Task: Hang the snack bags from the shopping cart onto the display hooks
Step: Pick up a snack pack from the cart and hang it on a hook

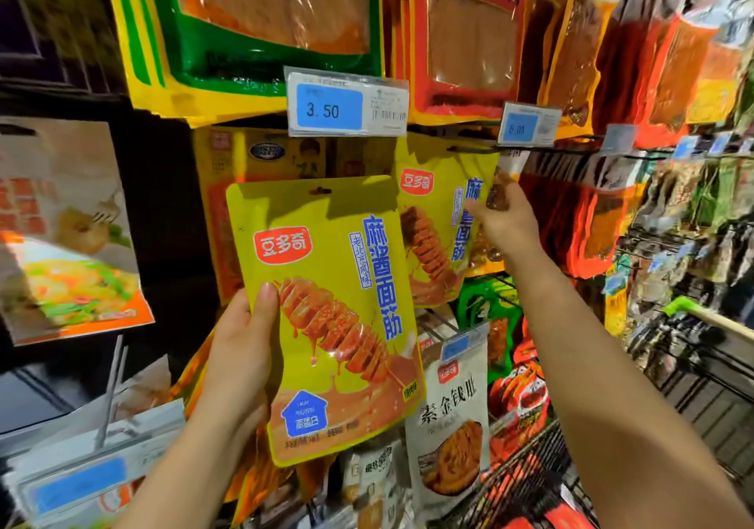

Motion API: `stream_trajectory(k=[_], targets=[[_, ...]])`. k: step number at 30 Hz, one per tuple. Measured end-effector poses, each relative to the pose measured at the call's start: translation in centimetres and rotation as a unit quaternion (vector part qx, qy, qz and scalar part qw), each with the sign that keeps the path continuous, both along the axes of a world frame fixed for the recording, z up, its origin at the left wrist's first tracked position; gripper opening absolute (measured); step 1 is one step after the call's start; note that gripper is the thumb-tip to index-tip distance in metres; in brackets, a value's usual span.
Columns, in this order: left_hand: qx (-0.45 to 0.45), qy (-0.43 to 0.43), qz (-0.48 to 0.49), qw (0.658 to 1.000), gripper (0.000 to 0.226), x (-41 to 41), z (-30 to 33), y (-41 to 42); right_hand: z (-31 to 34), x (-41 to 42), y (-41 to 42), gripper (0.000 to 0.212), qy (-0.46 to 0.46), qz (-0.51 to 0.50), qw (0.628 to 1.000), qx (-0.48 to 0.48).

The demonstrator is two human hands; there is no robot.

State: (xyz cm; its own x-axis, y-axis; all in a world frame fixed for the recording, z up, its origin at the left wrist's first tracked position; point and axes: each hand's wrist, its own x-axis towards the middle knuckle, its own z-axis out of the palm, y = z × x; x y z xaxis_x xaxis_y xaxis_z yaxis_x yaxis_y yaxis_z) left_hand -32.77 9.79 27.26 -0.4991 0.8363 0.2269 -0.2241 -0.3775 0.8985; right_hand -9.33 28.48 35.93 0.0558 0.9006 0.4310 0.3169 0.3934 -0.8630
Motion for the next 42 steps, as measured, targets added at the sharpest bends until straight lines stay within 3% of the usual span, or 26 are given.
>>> stream_trajectory(k=[3,7,14,19,24,26,29,32,34,36,38,40,42], targets=[[0.000,-0.001,-0.004,1.000,0.024,0.7,-0.1,0.3,-0.2,-1.2,-4.6,0.067,0.047,0.084,0.995,-0.029],[0.004,0.012,-0.017,1.000,0.023,3.1,0.1,1.0,-3.2,-2.2,-10.3,0.082,0.059,0.201,0.976,-0.060],[0.010,0.066,-0.045,0.997,0.026,6.5,-0.3,2.4,-6.9,-0.3,-11.5,0.110,0.050,0.168,0.984,-0.044],[0.038,0.054,-0.095,0.993,0.024,7.9,-0.3,3.0,-6.5,1.5,-10.9,0.097,0.142,0.170,0.972,-0.081],[0.036,0.159,-0.060,0.985,0.008,7.8,-0.3,2.7,-5.2,2.6,-9.1,0.084,0.216,0.122,0.967,-0.048],[0.035,0.203,-0.025,0.978,0.017,6.9,-1.1,2.2,-4.3,3.4,-7.7,0.070,0.260,0.099,0.958,-0.060],[0.035,0.173,-0.055,0.983,0.027,6.7,-1.7,1.4,-3.9,3.8,-5.8,0.050,0.270,0.118,0.953,-0.072],[0.045,0.189,-0.067,0.979,0.032,7.2,-1.1,1.2,-3.9,4.0,-4.8,0.049,0.300,0.097,0.946,-0.071],[0.040,0.221,-0.021,0.974,0.030,6.5,-1.3,1.3,-3.7,4.4,-4.5,0.048,0.317,0.084,0.943,-0.056],[0.005,0.340,0.087,0.936,0.029,5.0,-2.8,1.5,-3.3,4.9,-4.3,0.049,0.329,0.082,0.940,-0.045],[-0.041,0.511,0.173,0.841,0.038,4.1,-4.5,1.4,-2.7,5.2,-4.3,0.051,0.337,0.083,0.937,-0.047],[-0.039,0.662,0.175,0.727,0.046,4.2,-5.8,1.8,-2.0,5.2,-4.0,0.053,0.343,0.089,0.933,-0.057],[-0.029,0.735,0.162,0.657,0.047,4.6,-6.3,2.1,-1.3,5.2,-3.8,0.054,0.354,0.095,0.928,-0.066]])
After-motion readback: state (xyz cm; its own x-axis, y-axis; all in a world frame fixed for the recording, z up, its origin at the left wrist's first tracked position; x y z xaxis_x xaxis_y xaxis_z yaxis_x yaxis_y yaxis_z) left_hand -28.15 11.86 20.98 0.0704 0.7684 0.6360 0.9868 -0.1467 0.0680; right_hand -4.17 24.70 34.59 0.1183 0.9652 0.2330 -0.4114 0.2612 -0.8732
